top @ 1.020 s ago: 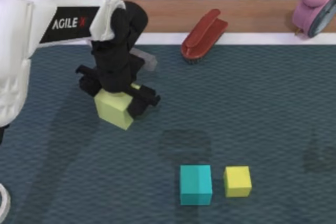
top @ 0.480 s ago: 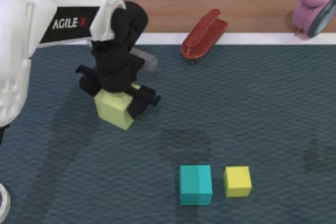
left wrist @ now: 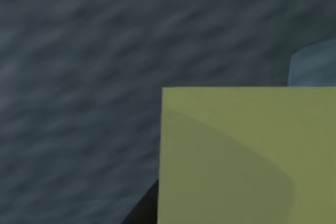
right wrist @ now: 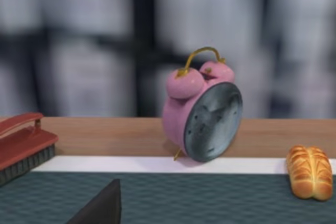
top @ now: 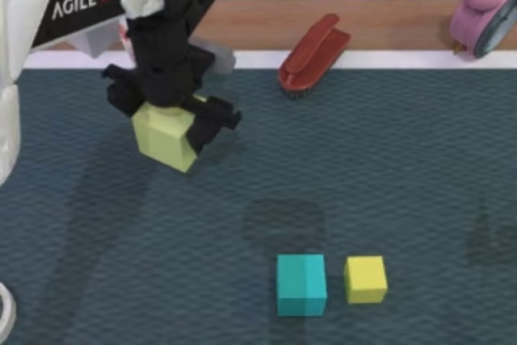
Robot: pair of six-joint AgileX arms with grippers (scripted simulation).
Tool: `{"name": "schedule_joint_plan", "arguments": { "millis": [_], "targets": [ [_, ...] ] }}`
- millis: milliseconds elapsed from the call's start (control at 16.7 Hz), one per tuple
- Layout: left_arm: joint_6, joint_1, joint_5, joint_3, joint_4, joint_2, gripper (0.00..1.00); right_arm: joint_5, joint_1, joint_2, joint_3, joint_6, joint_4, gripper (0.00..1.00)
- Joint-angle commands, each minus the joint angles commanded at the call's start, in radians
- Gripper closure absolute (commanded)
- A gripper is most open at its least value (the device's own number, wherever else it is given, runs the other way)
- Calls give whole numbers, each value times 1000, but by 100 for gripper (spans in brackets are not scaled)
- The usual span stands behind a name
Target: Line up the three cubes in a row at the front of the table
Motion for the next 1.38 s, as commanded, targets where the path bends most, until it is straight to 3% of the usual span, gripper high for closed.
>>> {"name": "schedule_joint_plan", "arguments": {
  "millis": [360,540,1140,1380],
  "targets": [
    [-1,-5,0,7,-12,-8,100,0,0,0,0,0,0,0],
    [-67,-36,-1,-44,-2,-47,100,0,0,0,0,0,0,0],
    [-707,-265,-6,-515,93,-404,100,0,0,0,0,0,0,0],
    [-823,-316,-8,-622,125,-500,100,0,0,0,0,0,0,0]
  ]
}}
